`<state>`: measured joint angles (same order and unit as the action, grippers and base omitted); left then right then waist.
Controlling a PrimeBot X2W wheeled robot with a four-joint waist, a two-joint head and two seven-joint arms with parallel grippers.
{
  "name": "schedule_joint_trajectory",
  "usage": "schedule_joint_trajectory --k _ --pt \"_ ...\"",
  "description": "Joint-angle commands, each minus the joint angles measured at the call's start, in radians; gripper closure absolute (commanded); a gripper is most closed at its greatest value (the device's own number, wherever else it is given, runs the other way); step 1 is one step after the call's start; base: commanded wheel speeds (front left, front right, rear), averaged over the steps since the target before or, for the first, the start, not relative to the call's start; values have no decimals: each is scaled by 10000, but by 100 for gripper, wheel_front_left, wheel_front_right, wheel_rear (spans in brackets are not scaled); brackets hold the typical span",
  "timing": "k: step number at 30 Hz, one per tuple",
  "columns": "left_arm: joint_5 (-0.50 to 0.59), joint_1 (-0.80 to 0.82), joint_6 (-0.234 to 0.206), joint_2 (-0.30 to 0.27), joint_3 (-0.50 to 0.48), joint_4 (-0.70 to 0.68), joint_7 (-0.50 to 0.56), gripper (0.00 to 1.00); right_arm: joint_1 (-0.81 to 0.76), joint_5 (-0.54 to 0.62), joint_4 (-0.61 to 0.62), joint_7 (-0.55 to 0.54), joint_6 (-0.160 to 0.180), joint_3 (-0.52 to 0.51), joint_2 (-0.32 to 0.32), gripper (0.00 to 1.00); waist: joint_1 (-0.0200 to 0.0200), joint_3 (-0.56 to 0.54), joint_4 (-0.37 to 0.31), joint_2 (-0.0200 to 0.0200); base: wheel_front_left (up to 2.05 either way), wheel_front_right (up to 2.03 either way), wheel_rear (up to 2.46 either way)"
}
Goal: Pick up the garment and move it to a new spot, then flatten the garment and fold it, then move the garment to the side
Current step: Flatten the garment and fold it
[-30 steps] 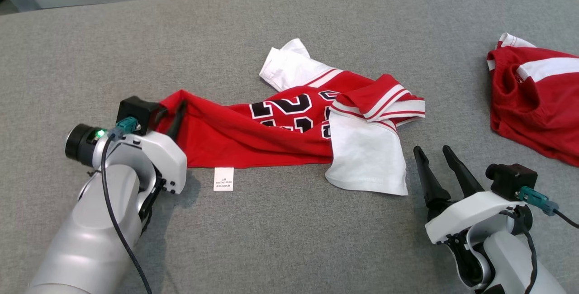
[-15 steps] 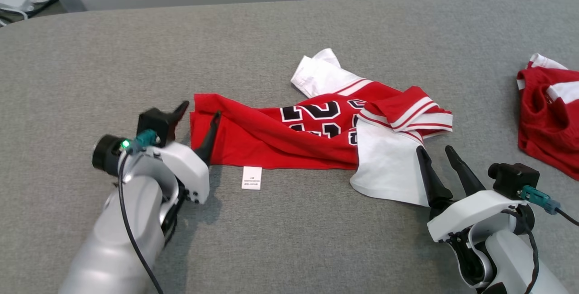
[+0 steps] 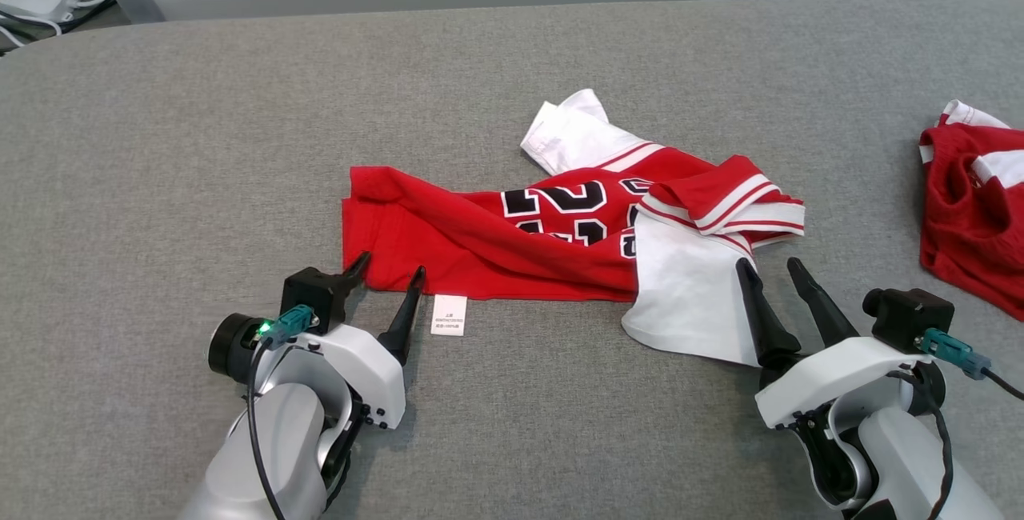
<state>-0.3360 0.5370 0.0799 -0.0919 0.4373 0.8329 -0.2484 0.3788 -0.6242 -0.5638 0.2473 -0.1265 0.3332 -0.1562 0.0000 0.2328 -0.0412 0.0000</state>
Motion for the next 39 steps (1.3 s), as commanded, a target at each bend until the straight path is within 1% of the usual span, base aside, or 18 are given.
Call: schedule_joint_trajectory --k 1,7,16,24,25,26,29,31,32,33,34,35,36,37,39 --pt "100 13 50 -188 -333 -134 -133 0 -64 6 232 145 -42 154 -19 0 0 39 -72 0 0 0 0" --pt "99 -114 99 -97 -607 23 -133 0 -44 6 273 145 -42 100 -38 0 0 114 -210 0 0 0 0" --pt "175 -209 94 -48 -1070 123 -133 0 -26 39 325 145 -42 29 -19 0 0 158 -209 0 0 0 0" --pt "128 -403 264 128 -1280 34 -133 0 -30 34 336 145 -42 26 -14 0 0 173 -171 0 0 0 0" --pt "135 -419 289 149 -1273 23 -133 5 -26 36 336 145 -42 33 -11 0 0 172 -174 0 0 0 0" --pt "123 -436 313 170 -1281 5 -133 15 -21 39 338 145 -42 38 -8 0 0 173 -177 0 0 0 0" --pt "137 -465 356 215 -1301 17 -133 13 -9 43 350 145 -42 42 -6 0 0 183 -192 0 0 0 0" --pt "152 -450 373 235 -1356 -32 -133 10 1 43 351 145 -42 50 -4 0 0 191 -207 0 0 0 0" --pt "153 -450 380 244 -1394 -51 -133 11 4 43 353 145 -42 48 -4 0 0 191 -212 0 0 0 0" --pt "157 -448 387 251 -1433 -71 -133 14 2 43 355 145 -42 43 -4 0 0 188 -216 0 0 0 0" --pt "160 -453 394 257 -1474 -95 -133 29 -2 45 355 145 -42 42 -5 0 0 183 -221 0 0 0 0" --pt "164 -465 401 263 -1508 -110 -133 55 -9 44 354 145 -42 41 -6 0 0 176 -224 0 0 0 0" --pt "175 -477 409 267 -1543 -146 -133 82 -15 45 354 145 -42 38 -9 0 0 168 -228 0 0 0 0" --pt "186 -496 417 270 -1580 -188 -133 100 -22 43 353 145 -42 36 -12 0 0 155 -230 0 0 0 0" --pt "229 -535 431 267 -1676 -396 -133 100 -46 39 356 145 -42 15 -28 0 0 122 -205 0 0 0 0"
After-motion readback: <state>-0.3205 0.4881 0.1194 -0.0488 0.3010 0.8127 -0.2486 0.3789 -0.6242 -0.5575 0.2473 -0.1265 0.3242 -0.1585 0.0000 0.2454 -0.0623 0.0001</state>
